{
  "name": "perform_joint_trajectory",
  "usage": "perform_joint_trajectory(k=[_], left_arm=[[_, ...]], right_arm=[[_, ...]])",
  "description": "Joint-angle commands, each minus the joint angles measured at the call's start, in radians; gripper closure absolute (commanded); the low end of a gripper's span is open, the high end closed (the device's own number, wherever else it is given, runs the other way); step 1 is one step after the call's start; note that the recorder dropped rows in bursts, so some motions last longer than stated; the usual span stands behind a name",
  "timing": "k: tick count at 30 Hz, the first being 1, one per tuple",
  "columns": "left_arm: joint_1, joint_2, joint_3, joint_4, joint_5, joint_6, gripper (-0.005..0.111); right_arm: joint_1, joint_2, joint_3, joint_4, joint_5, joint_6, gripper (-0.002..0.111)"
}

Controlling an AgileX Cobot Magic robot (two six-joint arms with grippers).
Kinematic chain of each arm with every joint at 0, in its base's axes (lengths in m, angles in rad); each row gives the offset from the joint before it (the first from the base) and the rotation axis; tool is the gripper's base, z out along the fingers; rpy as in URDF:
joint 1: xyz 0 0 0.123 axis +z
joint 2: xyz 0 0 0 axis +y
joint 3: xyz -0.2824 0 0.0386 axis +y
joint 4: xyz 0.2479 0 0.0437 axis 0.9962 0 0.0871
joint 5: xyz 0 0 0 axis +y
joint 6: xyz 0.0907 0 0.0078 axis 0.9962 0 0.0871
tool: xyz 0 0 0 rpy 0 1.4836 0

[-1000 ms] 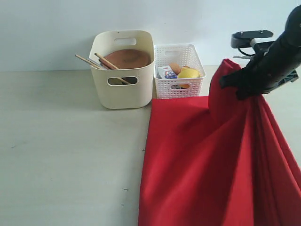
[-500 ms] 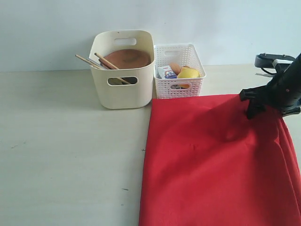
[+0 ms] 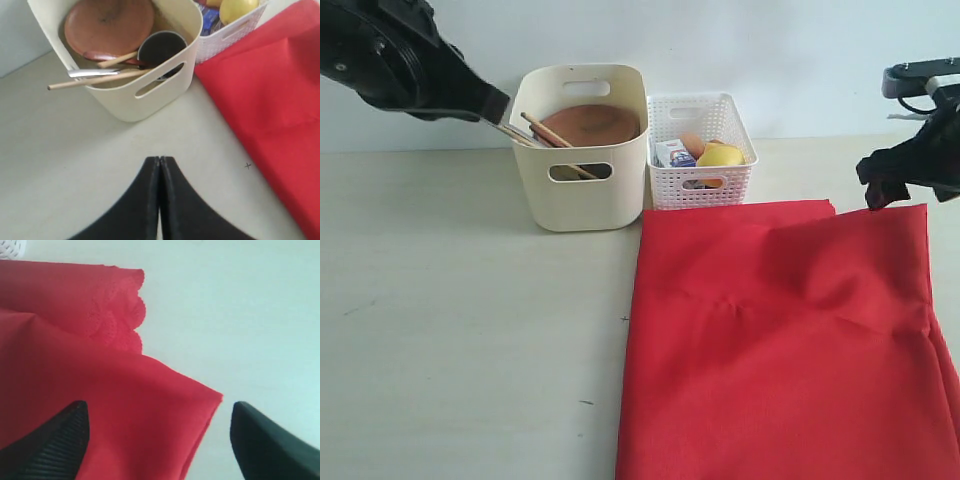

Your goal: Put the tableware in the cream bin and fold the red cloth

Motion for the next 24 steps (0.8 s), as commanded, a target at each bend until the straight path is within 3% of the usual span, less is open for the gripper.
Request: perform_joint_trajectory(k=[1, 5, 8, 19, 24], left_arm=[[-0.001, 0.057, 0.005, -0.009, -0.023, 0.015, 0.106], [-0.001, 0.064, 0.005, -0.009, -0.023, 0.019, 0.106], [-0.001, 0.064, 0.005, -0.01, -0.019, 0.019, 0.106], [-0.001, 0.064, 0.005, -0.01, -0.015, 0.017, 0.106], [-0.001, 0.064, 0.005, -0.011, -0.015, 0.017, 0.106]], right_arm=[[0.019, -0.009, -0.007, 0.021, -0.017, -0.261, 0.033], [0.076, 0.029, -0.007, 0.136, -0.011, -0.54, 0.033], [0.116, 0.063, -0.011, 0.148, -0.013, -0.59, 0.033], [0.129, 0.289, -0.261, 0.143, 0.208, -0.542, 0.035], [0.129, 0.354, -0.299, 0.075, 0.199, -0.506, 0.04]])
